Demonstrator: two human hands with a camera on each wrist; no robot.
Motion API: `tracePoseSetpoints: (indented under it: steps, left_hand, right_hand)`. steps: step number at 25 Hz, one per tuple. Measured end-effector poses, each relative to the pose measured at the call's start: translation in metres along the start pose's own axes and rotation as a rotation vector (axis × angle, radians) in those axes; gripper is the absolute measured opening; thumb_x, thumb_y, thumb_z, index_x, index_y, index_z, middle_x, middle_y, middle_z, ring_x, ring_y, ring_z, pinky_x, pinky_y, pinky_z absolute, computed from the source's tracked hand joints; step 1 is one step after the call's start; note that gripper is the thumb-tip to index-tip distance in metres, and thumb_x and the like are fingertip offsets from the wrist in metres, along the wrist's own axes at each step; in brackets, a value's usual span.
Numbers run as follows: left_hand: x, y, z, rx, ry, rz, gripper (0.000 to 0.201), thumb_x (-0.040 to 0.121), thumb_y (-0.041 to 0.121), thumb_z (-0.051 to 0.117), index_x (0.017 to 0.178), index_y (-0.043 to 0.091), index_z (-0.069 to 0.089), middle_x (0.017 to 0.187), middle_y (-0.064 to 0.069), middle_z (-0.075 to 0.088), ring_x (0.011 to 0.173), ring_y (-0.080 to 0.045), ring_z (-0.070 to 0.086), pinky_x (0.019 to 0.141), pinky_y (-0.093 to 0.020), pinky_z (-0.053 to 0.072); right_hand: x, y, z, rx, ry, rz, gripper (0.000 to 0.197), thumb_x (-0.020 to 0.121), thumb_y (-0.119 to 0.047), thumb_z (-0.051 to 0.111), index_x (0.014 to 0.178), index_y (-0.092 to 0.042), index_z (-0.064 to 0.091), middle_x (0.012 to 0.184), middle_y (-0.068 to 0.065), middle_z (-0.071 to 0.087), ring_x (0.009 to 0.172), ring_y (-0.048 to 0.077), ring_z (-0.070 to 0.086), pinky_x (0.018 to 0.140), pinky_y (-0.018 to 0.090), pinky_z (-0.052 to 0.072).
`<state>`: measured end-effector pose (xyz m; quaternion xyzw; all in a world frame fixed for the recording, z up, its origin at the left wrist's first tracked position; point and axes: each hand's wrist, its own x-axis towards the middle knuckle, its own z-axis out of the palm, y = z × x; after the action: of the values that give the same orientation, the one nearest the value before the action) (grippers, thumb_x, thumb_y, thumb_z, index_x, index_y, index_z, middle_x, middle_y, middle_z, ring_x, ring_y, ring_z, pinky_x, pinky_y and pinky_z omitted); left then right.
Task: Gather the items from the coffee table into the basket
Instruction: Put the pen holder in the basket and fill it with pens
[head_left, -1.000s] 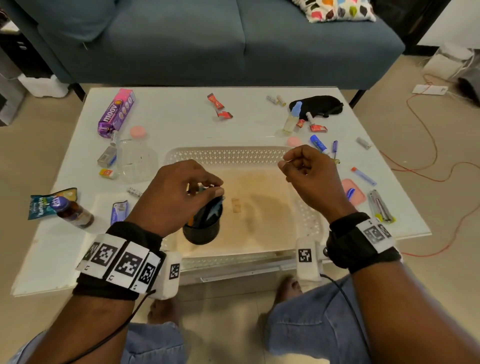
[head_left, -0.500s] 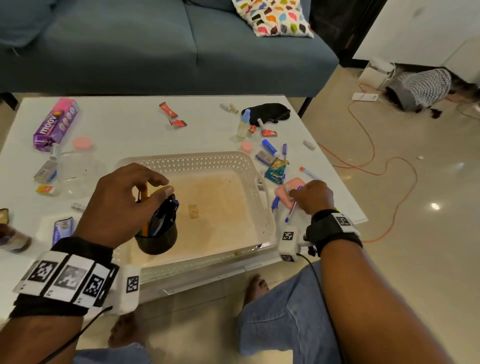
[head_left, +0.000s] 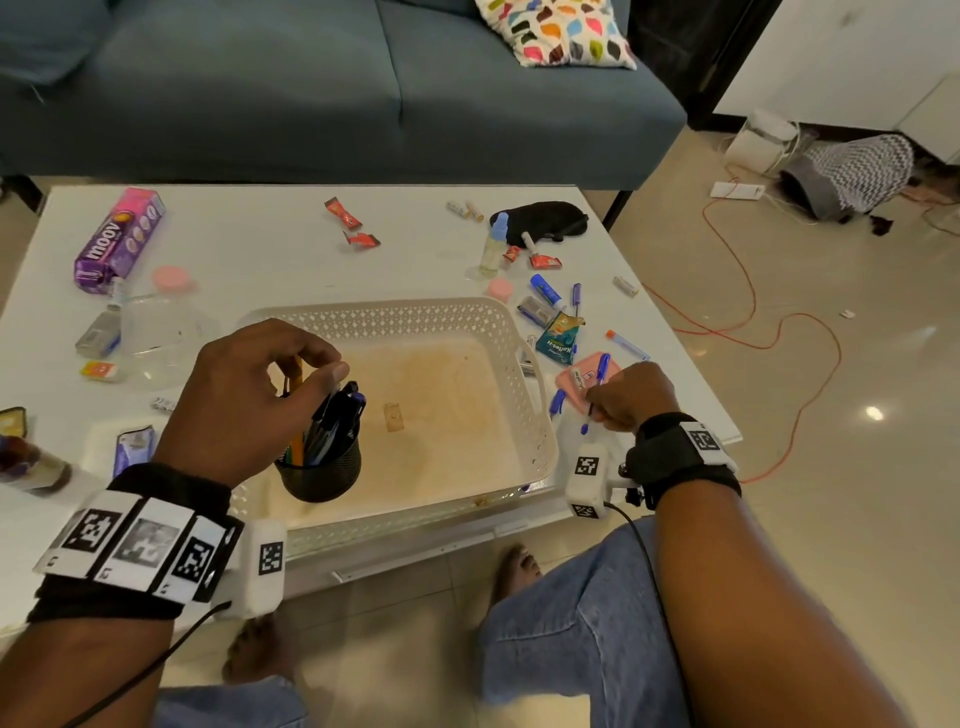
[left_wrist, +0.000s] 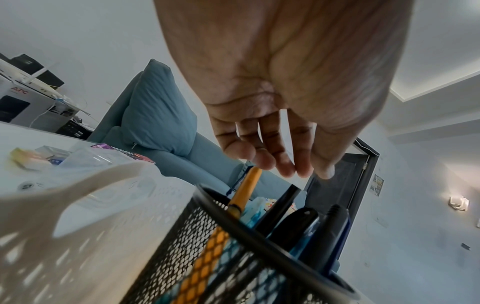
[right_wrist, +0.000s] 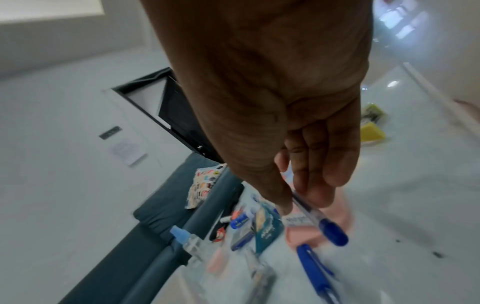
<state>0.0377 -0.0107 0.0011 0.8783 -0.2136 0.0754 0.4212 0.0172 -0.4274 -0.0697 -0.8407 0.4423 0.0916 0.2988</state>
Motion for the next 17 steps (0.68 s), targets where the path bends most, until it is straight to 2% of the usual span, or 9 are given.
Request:
tracePoseSetpoints:
  steps: [2,3,6,9,11,14,17]
  left_hand:
    - [0.001,0.0,-0.001,-0.005,0.024,0.008,0.002,0.089,0.022,0.075,0.089,0.022,0.073,0.091,0.005,0.07,0.082,-0.016,0.062,0.066,-0.021,0.045]
    - [0.001,0.0,-0.002,-0.007,0.036,0.005,0.002,0.089,0.023,0.075,0.09,0.022,0.073,0.092,0.004,0.07,0.082,-0.016,0.062,0.066,-0.022,0.046]
    - [0.002,0.0,-0.004,-0.017,0.065,-0.004,0.011,0.09,0.025,0.074,0.099,0.021,0.072,0.097,0.005,0.069,0.084,-0.014,0.064,0.066,-0.027,0.049]
    - [0.004,0.007,-0.001,-0.085,0.094,-0.037,0.016,0.093,0.03,0.07,0.106,0.02,0.07,0.097,0.007,0.069,0.085,-0.011,0.064,0.066,-0.031,0.053]
    - [0.006,0.01,-0.005,-0.117,0.127,-0.064,0.02,0.097,0.035,0.064,0.109,0.02,0.07,0.097,0.006,0.07,0.086,-0.011,0.066,0.069,-0.033,0.055]
    - [0.009,0.017,-0.007,-0.207,0.121,-0.085,0.028,0.097,0.043,0.062,0.115,0.023,0.069,0.1,0.008,0.071,0.088,-0.014,0.071,0.074,-0.036,0.06]
    - [0.011,0.021,-0.006,-0.25,0.092,-0.078,0.024,0.095,0.04,0.065,0.116,0.028,0.071,0.102,0.01,0.073,0.088,-0.015,0.072,0.075,-0.041,0.062]
  right_hand:
    - [-0.019,-0.015,-0.009,0.109,0.104,-0.138,0.035,0.079,-0.039,0.085,0.097,-0.016,0.065,0.095,0.008,0.076,0.087,0.025,0.076,0.086,0.045,0.063]
    - [-0.032,-0.025,-0.01,0.231,0.118,-0.215,0.037,0.077,-0.039,0.086,0.097,-0.021,0.061,0.096,0.007,0.076,0.087,0.025,0.076,0.084,0.046,0.063]
    - [-0.09,-0.066,0.0,0.441,-0.068,-0.532,0.031,0.085,-0.029,0.083,0.105,-0.018,0.062,0.079,0.006,0.078,0.077,0.017,0.077,0.077,0.037,0.061]
    - [-0.143,-0.099,0.01,0.482,-0.254,-0.81,0.021,0.09,-0.018,0.078,0.106,-0.013,0.066,0.08,0.005,0.079,0.072,0.013,0.075,0.069,0.021,0.055]
    - [-0.163,-0.112,0.02,0.545,-0.37,-0.898,0.021,0.09,-0.014,0.078,0.108,-0.01,0.067,0.081,0.004,0.079,0.072,0.015,0.076,0.067,0.017,0.055]
    - [-0.183,-0.12,0.037,0.6,-0.442,-0.949,0.022,0.09,-0.012,0.077,0.109,-0.008,0.068,0.083,0.003,0.08,0.074,0.015,0.077,0.066,0.017,0.056]
    - [-0.193,-0.122,0.059,0.638,-0.492,-0.945,0.022,0.09,-0.011,0.077,0.109,-0.006,0.068,0.084,0.005,0.079,0.076,0.017,0.078,0.066,0.019,0.057]
